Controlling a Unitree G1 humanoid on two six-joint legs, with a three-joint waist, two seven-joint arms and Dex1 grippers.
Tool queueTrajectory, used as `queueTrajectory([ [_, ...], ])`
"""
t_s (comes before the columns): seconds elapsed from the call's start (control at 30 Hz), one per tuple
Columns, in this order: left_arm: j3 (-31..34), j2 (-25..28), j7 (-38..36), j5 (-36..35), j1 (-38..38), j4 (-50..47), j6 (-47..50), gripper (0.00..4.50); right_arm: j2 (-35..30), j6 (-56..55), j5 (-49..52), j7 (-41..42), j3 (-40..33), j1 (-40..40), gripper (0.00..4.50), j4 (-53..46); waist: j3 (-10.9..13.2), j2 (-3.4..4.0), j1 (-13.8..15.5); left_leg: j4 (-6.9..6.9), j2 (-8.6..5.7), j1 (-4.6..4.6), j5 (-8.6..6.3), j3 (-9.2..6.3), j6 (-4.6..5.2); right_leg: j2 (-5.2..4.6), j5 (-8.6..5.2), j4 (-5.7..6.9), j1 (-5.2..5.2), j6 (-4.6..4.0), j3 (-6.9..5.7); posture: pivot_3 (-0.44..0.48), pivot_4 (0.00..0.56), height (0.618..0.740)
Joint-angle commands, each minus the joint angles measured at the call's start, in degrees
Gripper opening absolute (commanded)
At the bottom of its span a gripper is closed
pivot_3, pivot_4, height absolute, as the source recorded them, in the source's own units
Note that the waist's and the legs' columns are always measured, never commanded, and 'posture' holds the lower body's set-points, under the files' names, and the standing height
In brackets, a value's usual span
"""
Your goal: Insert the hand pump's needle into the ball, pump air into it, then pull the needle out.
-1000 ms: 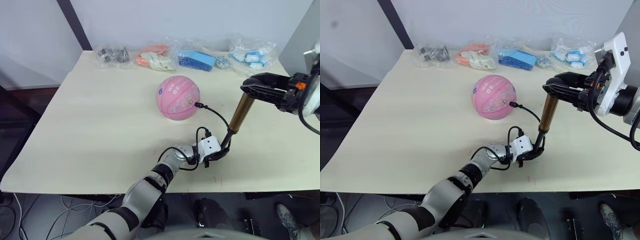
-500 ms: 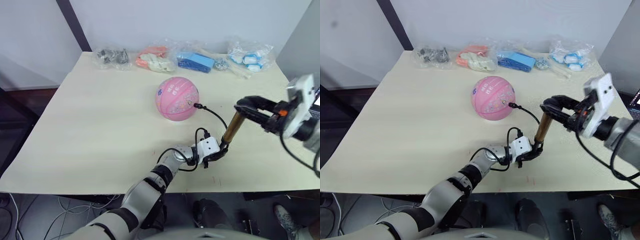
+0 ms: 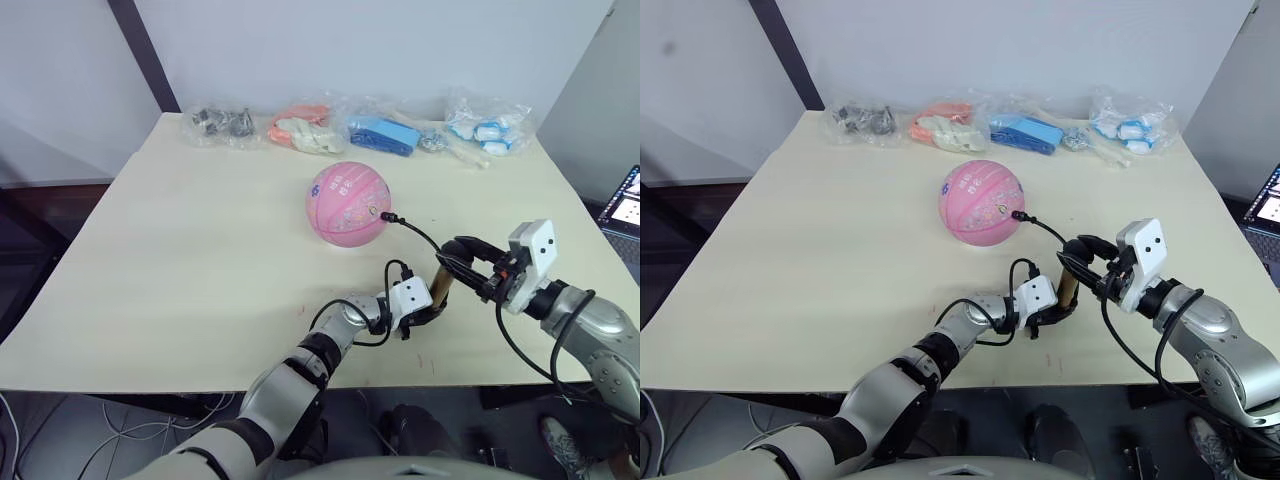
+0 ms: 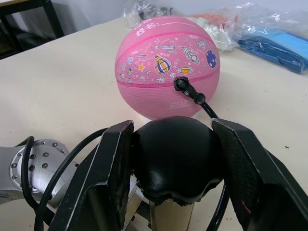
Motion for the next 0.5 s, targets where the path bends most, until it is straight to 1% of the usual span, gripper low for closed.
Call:
queueTrajectory([
  [0.03,-1.8,1.3,-1.0,2.9,2.3,3.1,1.5,1.14,-3.3,7.9,-0.4,-0.5,-1.6,0.6,2.06,1.9,0.1,0.09,0.1,0.00,-0.01,-0.01,0.00,0.00,-0.01,-0.01,0.04,0.00,0.00,0.07,0.01,0.000,0.150,0.740],
  [0.07,-1.8,1.3,-1.0,2.9,2.3,3.1,1.5,1.14,-4.1,8.9,0.7,-0.5,-2.9,-0.3,2.06,0.8,0.2,0.27,0.1,0.01,-0.05,-0.06,0.00,0.02,-0.02,-0.07,0.05,0.00,-0.01,0.08,0.04,0.000,0.150,0.740],
  [0.17,-1.8,1.2,-1.1,2.9,2.4,3.1,1.5,1.14,-7.9,14.8,9.2,-1.5,-10.2,-6.3,2.06,-2.9,0.5,0.63,0.3,0.02,-0.18,-0.16,0.00,0.07,-0.01,-0.23,0.06,0.00,-0.08,0.11,0.04,0.000,0.150,0.740],
  [0.23,-1.8,1.2,-1.2,3.0,2.4,3.2,1.5,1.14,-9.3,17.2,11.7,-1.8,-12.3,-8.3,2.06,-3.7,0.7,0.88,0.4,0.13,-0.24,-0.55,0.01,0.08,-0.01,-0.28,0.09,0.01,-0.38,0.14,0.01,0.000,0.150,0.740],
  [0.3,-1.8,1.2,-1.1,3.0,2.4,3.2,1.5,1.14,-11.6,20.2,16.3,-3.1,-16.0,-12.8,2.06,-4.0,0.9,1.04,0.5,0.23,-0.30,-0.91,0.03,0.08,-0.02,-0.29,0.13,0.00,-0.65,0.19,-0.05,0.000,0.150,0.740],
  [0.33,-1.7,1.2,-1.1,3.0,2.4,3.2,1.5,1.14,-12.8,21.7,19.5,-4.0,-18.1,-15.8,2.06,-3.7,1.3,1.32,0.5,0.26,-0.32,-0.97,0.03,0.07,-0.03,-0.32,0.14,0.00,-0.67,0.18,-0.06,0.000,0.150,0.740],
  [0.4,-1.7,1.2,-1.0,2.9,2.4,3.1,1.6,1.14,-15.2,24.4,24.4,-5.6,-20.9,-20.4,2.06,-3.2,1.6,1.64,0.4,0.27,-0.41,-1.18,0.04,0.08,-0.01,-0.54,0.22,0.01,-0.89,0.28,0.04,0.000,0.150,0.740],
  [0.43,-1.7,1.2,-0.9,2.8,2.4,3.1,1.6,1.14,-16.3,25.5,26.3,-6.2,-21.8,-22.2,2.06,-2.9,1.6,1.73,0.4,0.32,-0.51,-1.31,0.05,0.15,-0.02,-0.57,0.27,0.02,-1.02,0.29,0.12,0.000,0.150,0.740],
  [0.5,-1.7,1.2,-0.9,2.8,2.4,3.1,1.6,1.14,-17.8,27.2,29.0,-7.3,-22.8,-24.5,2.06,-2.4,1.7,1.47,0.5,0.32,-0.69,-1.37,0.05,0.14,-0.01,-0.70,0.29,0.02,-1.05,0.30,0.11,0.000,0.150,0.740],
])
